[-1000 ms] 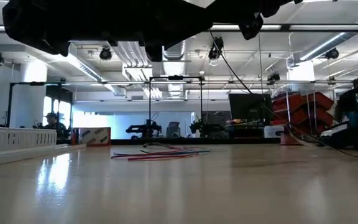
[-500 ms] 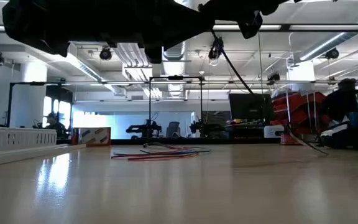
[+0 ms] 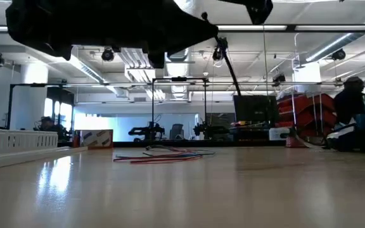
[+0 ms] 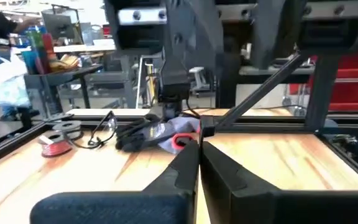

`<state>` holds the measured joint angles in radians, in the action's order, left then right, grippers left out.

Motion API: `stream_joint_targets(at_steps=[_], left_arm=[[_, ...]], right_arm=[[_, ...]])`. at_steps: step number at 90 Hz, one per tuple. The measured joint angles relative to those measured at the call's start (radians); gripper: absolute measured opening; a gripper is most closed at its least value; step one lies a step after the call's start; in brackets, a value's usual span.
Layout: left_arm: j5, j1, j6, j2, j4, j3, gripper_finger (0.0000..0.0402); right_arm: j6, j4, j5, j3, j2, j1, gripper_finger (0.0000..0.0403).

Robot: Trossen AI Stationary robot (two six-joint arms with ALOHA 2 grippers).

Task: Ziptie cables
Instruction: Wrap the black zip tie around the cables

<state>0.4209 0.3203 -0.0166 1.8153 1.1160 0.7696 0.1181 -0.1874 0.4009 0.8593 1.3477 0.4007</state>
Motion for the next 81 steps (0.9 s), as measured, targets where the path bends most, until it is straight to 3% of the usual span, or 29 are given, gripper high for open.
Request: stream_joint_targets(at_steps=[18, 39, 57, 81], left_arm=[[-0.027, 0.001, 0.000, -0.001, -0.002, 0.000, 0.0001], [-0.083, 0.001, -0.024, -0.018, -0.001, 0.000, 0.0001], [-0.118, -0.002, -0.022, -0.023, -0.023, 0.000, 0.0000], [-0.093, -0.002, -0.019, -0.034, -0.038, 0.000, 0.0000]], right_arm=[[-0.030, 0.190, -0.015, 0.000, -0.051, 0.001, 0.0138], [-0.021, 0.193, -0.052, -0.010, 0.035, 0.000, 0.0136], [-0.041, 0.085, -0.022, -0.013, 0.130, -0.001, 0.0101], [-0.046, 0.075, 0.105, -0.011, 0.162, 0.007, 0.0006]])
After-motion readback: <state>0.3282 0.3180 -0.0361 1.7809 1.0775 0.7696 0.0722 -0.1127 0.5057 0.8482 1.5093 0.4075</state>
